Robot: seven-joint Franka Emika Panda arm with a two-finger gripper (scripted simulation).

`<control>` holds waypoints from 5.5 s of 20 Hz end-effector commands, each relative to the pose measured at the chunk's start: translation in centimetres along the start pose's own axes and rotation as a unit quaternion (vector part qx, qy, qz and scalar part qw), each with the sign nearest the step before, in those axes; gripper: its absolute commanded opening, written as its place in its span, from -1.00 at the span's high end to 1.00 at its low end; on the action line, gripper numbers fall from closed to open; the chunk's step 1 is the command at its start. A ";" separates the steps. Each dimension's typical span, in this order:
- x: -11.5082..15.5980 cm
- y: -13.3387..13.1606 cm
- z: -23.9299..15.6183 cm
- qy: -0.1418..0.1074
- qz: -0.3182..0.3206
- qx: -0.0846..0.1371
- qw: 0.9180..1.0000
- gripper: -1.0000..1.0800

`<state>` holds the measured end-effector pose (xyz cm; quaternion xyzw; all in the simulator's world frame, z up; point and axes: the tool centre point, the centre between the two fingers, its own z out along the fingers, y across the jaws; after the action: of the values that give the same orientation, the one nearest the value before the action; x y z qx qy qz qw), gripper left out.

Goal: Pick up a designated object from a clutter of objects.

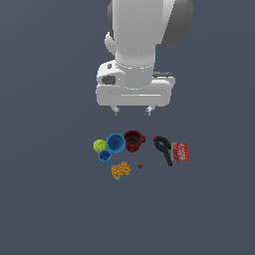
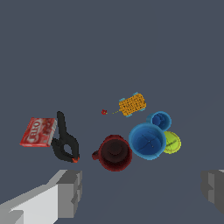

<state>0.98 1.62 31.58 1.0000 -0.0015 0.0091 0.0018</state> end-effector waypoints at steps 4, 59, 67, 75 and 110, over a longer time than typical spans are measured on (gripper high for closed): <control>0.2 -0.2 0.1 0.000 0.003 0.002 1.000 -0.92; -1.4 -23.9 24.7 -0.010 0.014 0.002 1.000 -0.92; -1.5 -23.9 27.5 -0.009 0.014 0.002 1.000 -0.92; -1.5 -24.0 27.6 -0.009 0.014 0.002 1.000 1.00; 6.5 -22.2 6.7 -0.009 0.014 0.002 1.000 1.00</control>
<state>7.15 23.91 23.44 0.9999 -0.0159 0.0008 -0.0005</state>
